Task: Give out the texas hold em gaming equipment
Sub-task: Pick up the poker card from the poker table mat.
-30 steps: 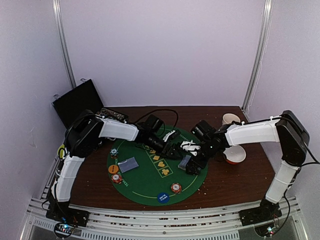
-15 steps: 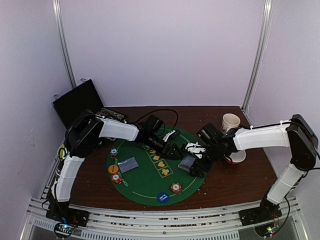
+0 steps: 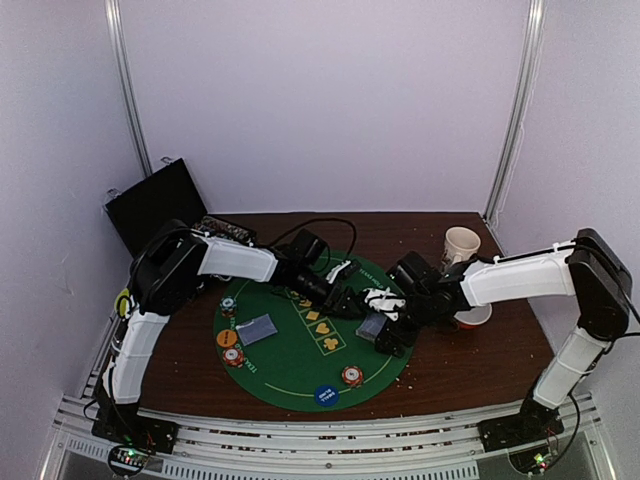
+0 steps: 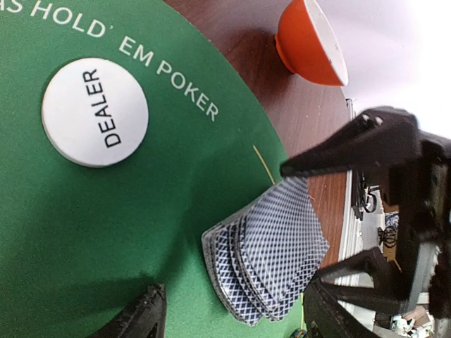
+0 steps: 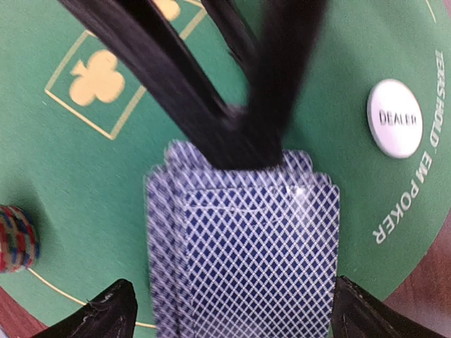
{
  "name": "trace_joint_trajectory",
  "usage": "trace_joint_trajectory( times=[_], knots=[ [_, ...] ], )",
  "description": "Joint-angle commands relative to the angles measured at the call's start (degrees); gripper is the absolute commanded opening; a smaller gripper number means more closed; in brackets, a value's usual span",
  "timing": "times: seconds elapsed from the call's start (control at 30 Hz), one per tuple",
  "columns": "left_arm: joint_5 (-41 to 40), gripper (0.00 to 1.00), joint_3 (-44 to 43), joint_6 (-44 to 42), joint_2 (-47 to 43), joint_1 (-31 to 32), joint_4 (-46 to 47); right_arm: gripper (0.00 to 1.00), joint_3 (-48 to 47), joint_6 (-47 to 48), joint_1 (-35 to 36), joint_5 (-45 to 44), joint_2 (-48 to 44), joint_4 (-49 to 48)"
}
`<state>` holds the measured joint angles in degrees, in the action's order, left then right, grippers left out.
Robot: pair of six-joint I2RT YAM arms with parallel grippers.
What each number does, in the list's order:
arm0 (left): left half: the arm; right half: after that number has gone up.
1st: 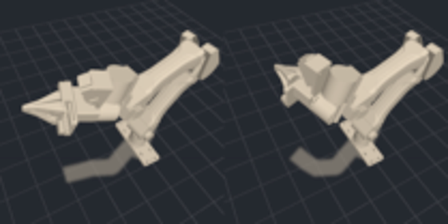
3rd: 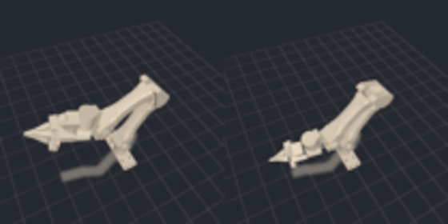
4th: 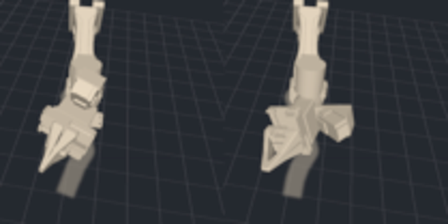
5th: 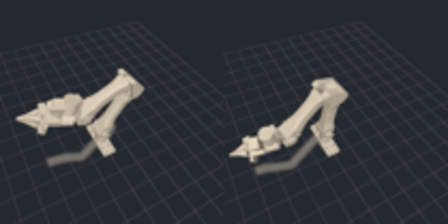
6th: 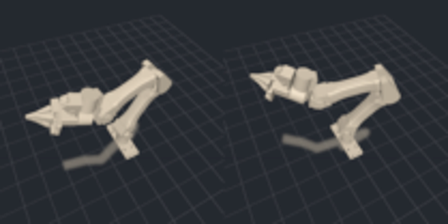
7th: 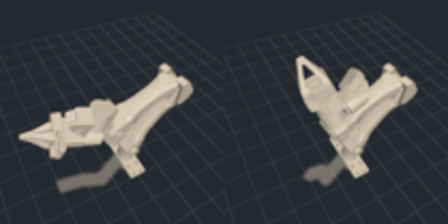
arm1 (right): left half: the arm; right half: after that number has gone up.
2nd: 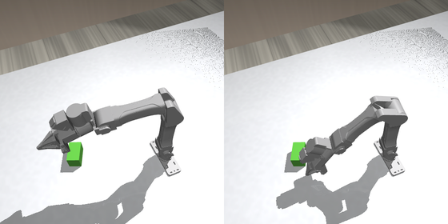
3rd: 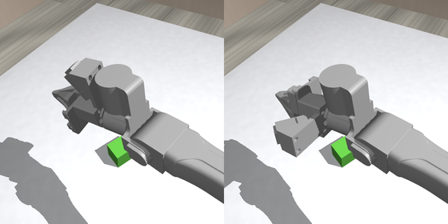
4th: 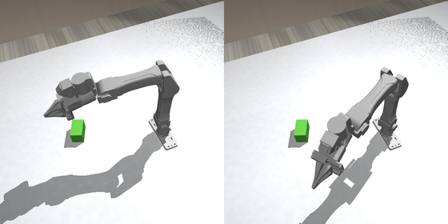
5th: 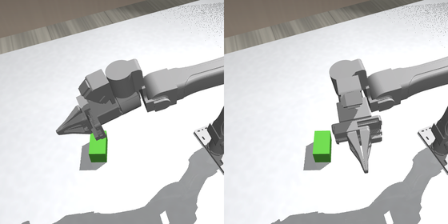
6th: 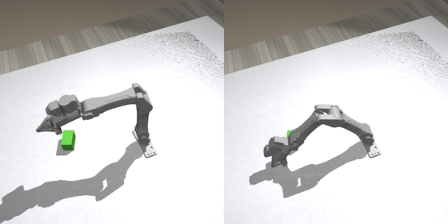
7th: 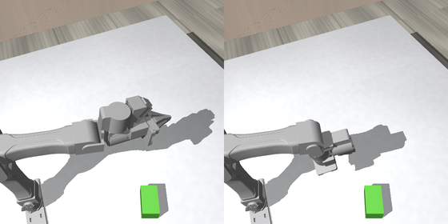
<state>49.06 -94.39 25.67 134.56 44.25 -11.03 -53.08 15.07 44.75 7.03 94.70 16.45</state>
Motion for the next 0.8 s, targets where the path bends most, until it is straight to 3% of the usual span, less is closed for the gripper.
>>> trace_joint_trajectory(
  times=[0.0,0.3,0.53,0.77],
  knots=[
    [-1.71,0.7,-0.53,0.42,2.37,0.14,-0.21,0.97,-1.95,-0.38,2.42,-2.46,-2.06,1.72],
    [-1.49,0.7,-0.36,0.34,2.37,0.22,-0.22,1.0,-0.42,-1.61,-0.93,-4.95,-4.97,2.58],
    [-1.34,0.71,-0.34,0.27,2.28,0.62,-0.22,1.0,0.21,-0.46,-1.31,2.16,-3.58,2.08],
    [-1.25,0.71,-0.42,0.3,2.46,0.75,-0.22,1.0,-1.12,0.56,-1.28,3.46,0.01,1.82]
  ],
)
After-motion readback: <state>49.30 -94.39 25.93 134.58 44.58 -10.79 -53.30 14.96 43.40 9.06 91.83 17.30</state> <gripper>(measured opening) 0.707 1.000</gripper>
